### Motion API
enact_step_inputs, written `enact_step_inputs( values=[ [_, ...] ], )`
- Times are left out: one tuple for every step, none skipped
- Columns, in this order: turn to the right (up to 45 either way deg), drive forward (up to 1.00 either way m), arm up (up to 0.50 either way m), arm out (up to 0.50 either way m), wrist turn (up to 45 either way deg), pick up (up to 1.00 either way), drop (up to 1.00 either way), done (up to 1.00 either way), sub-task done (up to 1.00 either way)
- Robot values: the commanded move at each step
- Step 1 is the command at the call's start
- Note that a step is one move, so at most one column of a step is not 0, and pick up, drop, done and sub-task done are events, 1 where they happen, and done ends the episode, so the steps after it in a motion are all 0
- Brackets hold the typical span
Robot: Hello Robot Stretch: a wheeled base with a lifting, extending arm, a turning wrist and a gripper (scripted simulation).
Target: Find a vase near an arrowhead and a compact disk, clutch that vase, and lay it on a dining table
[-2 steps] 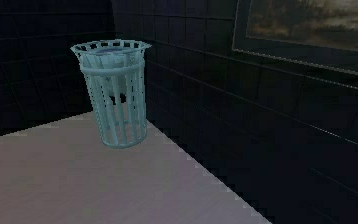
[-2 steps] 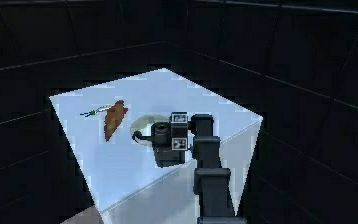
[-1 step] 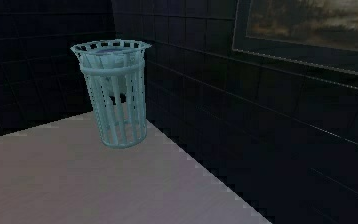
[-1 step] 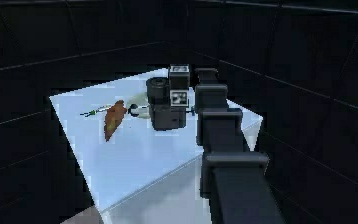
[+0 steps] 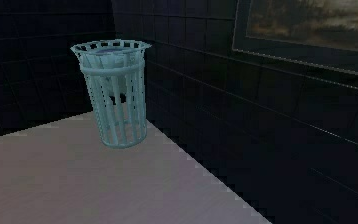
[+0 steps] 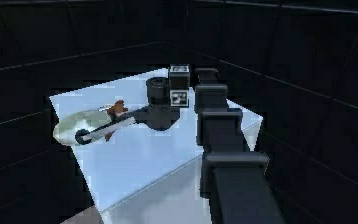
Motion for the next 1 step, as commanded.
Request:
enact_step_inputs(
  values=[
    [0.0, 0.00, 0.00, 0.00, -45.0, 0.00, 0.00, 0.00, 0.00]
  ],
)
